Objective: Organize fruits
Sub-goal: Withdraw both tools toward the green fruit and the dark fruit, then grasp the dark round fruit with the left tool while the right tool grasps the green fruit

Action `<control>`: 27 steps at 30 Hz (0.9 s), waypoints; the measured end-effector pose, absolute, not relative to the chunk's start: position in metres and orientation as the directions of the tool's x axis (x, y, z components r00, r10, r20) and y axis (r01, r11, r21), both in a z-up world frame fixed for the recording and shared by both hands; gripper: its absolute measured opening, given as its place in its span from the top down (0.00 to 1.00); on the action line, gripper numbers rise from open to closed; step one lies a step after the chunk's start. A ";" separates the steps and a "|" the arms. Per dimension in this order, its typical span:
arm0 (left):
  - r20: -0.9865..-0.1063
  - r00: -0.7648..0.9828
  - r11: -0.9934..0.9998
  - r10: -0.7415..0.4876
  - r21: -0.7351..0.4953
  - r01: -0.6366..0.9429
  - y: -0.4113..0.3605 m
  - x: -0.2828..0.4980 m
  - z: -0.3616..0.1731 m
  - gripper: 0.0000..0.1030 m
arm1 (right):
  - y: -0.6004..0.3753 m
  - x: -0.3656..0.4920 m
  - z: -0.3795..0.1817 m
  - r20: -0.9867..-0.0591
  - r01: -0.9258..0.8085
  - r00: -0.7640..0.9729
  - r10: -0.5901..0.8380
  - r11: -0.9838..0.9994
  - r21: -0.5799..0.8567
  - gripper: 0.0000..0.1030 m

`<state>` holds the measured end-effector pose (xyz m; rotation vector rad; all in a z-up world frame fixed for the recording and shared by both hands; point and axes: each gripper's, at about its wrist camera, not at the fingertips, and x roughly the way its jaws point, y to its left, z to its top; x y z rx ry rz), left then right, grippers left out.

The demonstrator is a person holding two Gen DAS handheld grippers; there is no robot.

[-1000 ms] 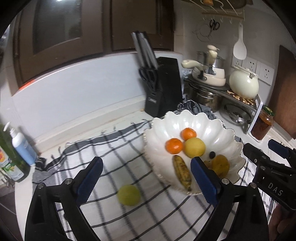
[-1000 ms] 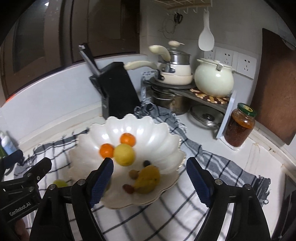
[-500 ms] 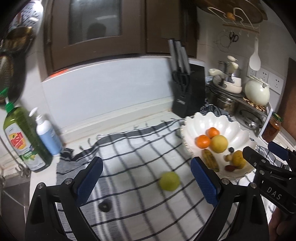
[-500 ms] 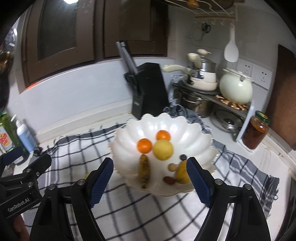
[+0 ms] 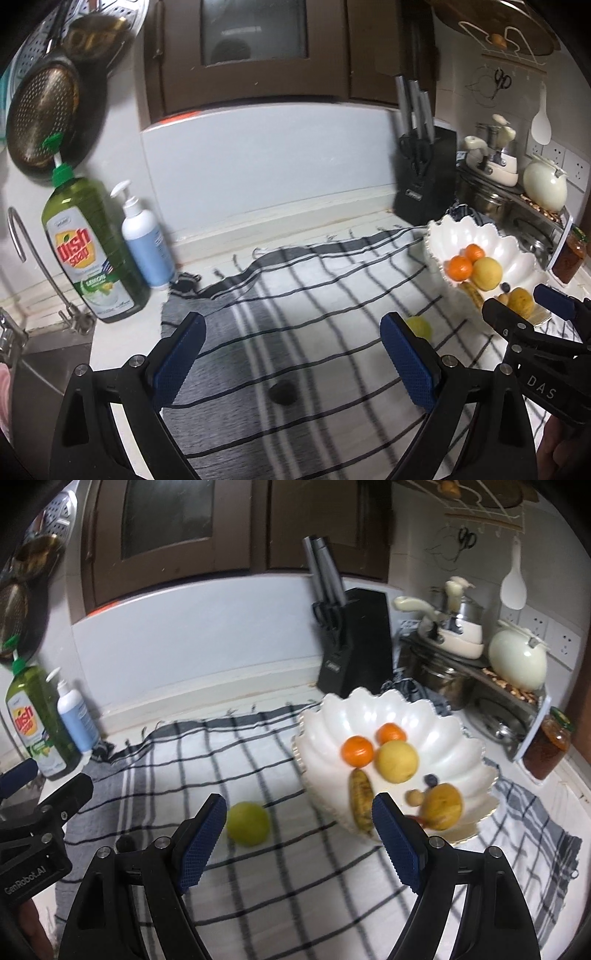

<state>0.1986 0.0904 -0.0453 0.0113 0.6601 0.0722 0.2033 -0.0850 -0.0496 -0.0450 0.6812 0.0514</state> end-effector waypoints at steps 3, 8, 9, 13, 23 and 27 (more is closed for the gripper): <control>-0.625 0.776 0.996 0.083 0.033 -0.080 0.100 0.198 -0.055 0.07 | -0.077 0.205 -0.058 -0.639 -0.077 0.768 0.042 0.997 -0.028 0.21; -0.649 0.756 0.995 0.085 0.024 -0.092 0.109 0.199 -0.074 0.07 | -0.064 0.209 -0.073 -0.653 -0.101 0.755 0.053 0.994 -0.036 0.21; -0.653 0.752 0.995 0.085 0.022 -0.093 0.111 0.199 -0.078 0.07 | -0.063 0.210 -0.075 -0.656 -0.103 0.753 0.054 0.994 -0.037 0.21; -0.672 0.737 0.996 0.073 0.017 -0.083 0.111 0.201 -0.093 0.15 | -0.061 0.214 -0.086 -0.670 -0.108 0.740 0.053 0.993 -0.041 0.21; -0.725 0.687 0.998 0.052 0.016 -0.060 0.108 0.208 -0.128 0.32 | -0.057 0.223 -0.112 -0.700 -0.129 0.712 0.056 0.990 -0.052 0.21; -0.747 0.664 0.999 0.037 0.004 -0.051 0.109 0.212 -0.139 0.42 | -0.054 0.227 -0.118 -0.705 -0.137 0.707 0.056 0.989 -0.059 0.21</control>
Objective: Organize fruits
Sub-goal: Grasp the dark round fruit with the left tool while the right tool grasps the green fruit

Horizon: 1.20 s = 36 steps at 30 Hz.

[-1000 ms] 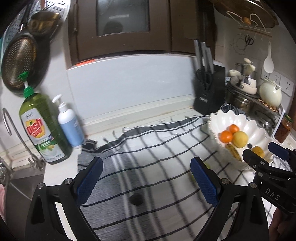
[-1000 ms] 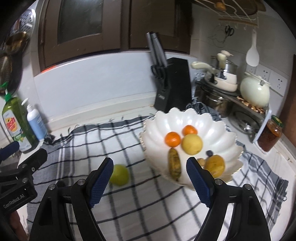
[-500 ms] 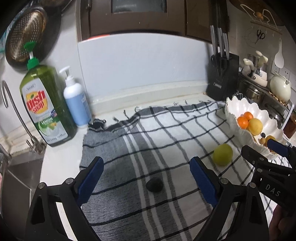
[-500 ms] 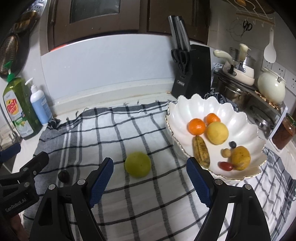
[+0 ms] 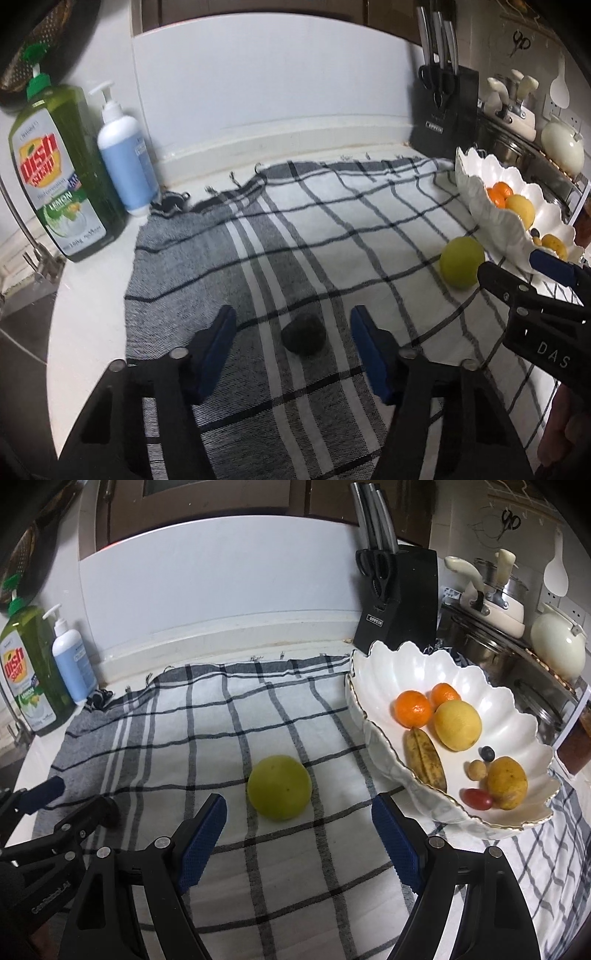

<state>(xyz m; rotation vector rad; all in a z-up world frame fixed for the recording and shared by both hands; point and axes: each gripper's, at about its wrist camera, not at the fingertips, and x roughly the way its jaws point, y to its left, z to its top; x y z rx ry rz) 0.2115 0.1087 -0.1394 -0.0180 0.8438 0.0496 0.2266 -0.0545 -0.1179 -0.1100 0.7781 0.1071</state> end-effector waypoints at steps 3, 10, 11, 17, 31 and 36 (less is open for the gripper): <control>-0.756 0.654 0.999 0.034 0.004 -0.047 0.109 0.213 -0.146 0.43 | -0.054 0.229 -0.121 -0.704 -0.140 0.709 0.053 0.988 -0.067 0.21; -0.773 0.634 0.999 0.032 -0.001 -0.051 0.111 0.219 -0.158 0.46 | -0.053 0.234 -0.130 -0.712 -0.148 0.701 0.052 0.986 -0.073 0.21; -0.776 0.630 0.999 0.029 -0.003 -0.050 0.111 0.219 -0.159 0.48 | -0.052 0.234 -0.131 -0.712 -0.148 0.700 0.052 0.986 -0.074 0.21; -0.793 0.609 0.999 0.011 -0.023 -0.047 0.112 0.222 -0.169 0.63 | -0.051 0.239 -0.135 -0.707 -0.151 0.705 0.047 0.985 -0.085 0.21; -0.782 0.623 0.998 0.012 -0.030 -0.057 0.116 0.221 -0.167 0.72 | -0.047 0.259 -0.149 -0.722 -0.165 0.690 0.054 0.983 -0.084 0.21; -0.783 0.622 0.998 0.016 -0.027 -0.061 0.116 0.221 -0.166 0.72 | -0.046 0.266 -0.159 -0.748 -0.184 0.658 0.083 0.981 -0.053 0.43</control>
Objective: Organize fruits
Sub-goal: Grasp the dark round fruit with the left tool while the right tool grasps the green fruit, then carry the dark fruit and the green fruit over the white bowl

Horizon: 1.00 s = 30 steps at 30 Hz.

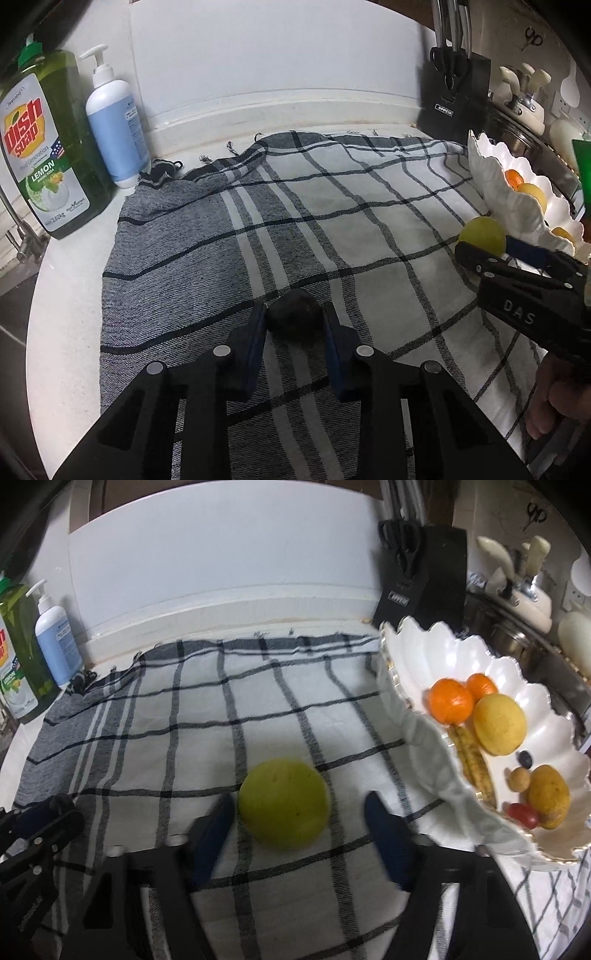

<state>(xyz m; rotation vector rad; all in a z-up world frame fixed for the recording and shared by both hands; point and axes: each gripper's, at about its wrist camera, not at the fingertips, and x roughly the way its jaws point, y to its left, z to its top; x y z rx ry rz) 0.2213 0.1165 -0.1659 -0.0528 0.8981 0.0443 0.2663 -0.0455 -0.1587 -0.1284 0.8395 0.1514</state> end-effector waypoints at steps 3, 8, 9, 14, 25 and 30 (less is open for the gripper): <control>-0.781 0.624 0.998 0.018 -0.028 -0.064 0.117 0.221 -0.164 0.72 | -0.043 0.266 -0.161 -0.754 -0.202 0.648 0.110 0.979 -0.032 0.51; -0.773 0.634 0.997 0.023 -0.025 -0.067 0.118 0.219 -0.156 0.72 | -0.044 0.261 -0.158 -0.751 -0.209 0.649 0.123 0.978 -0.020 0.52; -0.771 0.637 0.997 0.023 -0.025 -0.067 0.118 0.218 -0.154 0.72 | -0.045 0.260 -0.156 -0.748 -0.211 0.652 0.127 0.977 -0.018 0.52; -0.759 0.651 0.998 0.022 -0.026 -0.064 0.115 0.214 -0.143 0.72 | -0.048 0.253 -0.142 -0.730 -0.212 0.671 0.133 0.977 -0.017 0.52; -0.720 0.694 0.999 0.003 -0.030 -0.036 0.095 0.198 -0.110 0.72 | -0.067 0.225 -0.107 -0.690 -0.194 0.712 0.133 0.981 -0.011 0.52; -0.700 0.714 0.999 -0.020 -0.034 -0.005 0.078 0.194 -0.093 0.72 | -0.084 0.214 -0.092 -0.674 -0.170 0.729 0.121 0.985 -0.008 0.52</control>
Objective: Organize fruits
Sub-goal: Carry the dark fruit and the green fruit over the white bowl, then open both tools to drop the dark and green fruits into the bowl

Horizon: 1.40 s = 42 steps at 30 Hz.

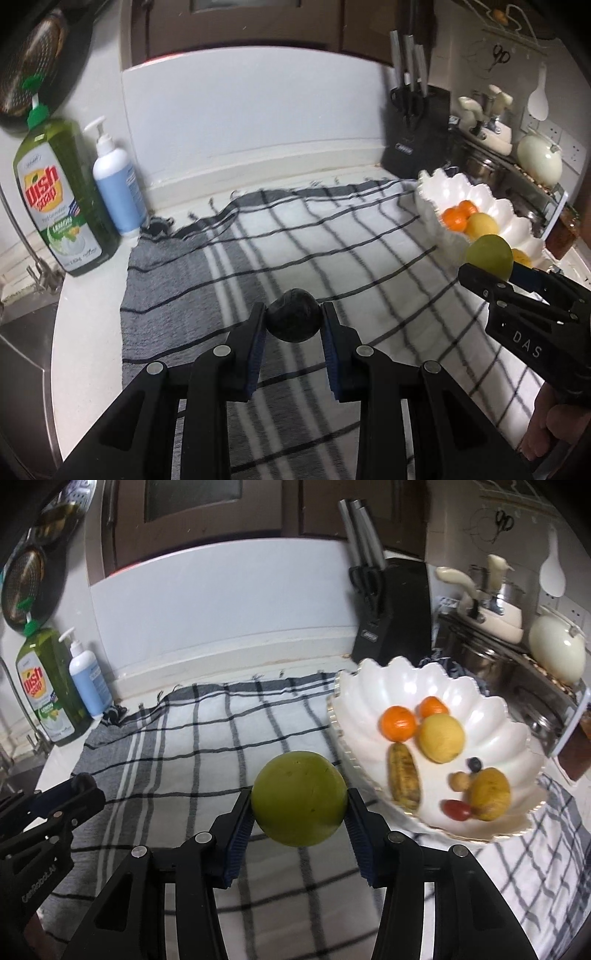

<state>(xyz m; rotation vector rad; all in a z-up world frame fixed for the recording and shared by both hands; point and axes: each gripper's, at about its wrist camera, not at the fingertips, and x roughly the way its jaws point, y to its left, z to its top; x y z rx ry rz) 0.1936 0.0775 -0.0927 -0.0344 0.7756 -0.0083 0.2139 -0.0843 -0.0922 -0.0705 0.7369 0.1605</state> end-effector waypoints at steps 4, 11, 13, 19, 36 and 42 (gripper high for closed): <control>-0.682 0.730 0.999 -0.039 -0.032 0.024 0.061 0.195 -0.077 0.72 | -0.104 0.207 -0.078 -0.660 -0.142 0.744 0.105 0.990 -0.002 0.52; -0.655 0.750 0.995 -0.090 -0.030 0.093 0.021 0.204 -0.055 0.72 | -0.143 0.199 -0.057 -0.631 -0.082 0.773 0.063 0.997 -0.001 0.52; -0.651 0.752 0.993 -0.109 -0.032 0.115 0.008 0.210 -0.051 0.72 | -0.157 0.199 -0.052 -0.626 -0.061 0.778 0.046 0.998 -0.003 0.52; -0.641 0.750 0.983 -0.161 -0.039 0.177 -0.033 0.228 -0.042 0.72 | -0.195 0.204 -0.043 -0.615 0.000 0.789 -0.006 1.000 -0.009 0.52; -0.655 0.724 0.965 -0.218 -0.031 0.262 -0.116 0.292 -0.050 0.72 | -0.279 0.247 -0.045 -0.617 0.121 0.780 -0.101 0.993 -0.010 0.52; -0.675 0.708 0.967 -0.207 -0.031 0.253 -0.126 0.314 -0.066 0.72 | -0.288 0.267 -0.058 -0.636 0.125 0.765 -0.105 0.992 -0.013 0.52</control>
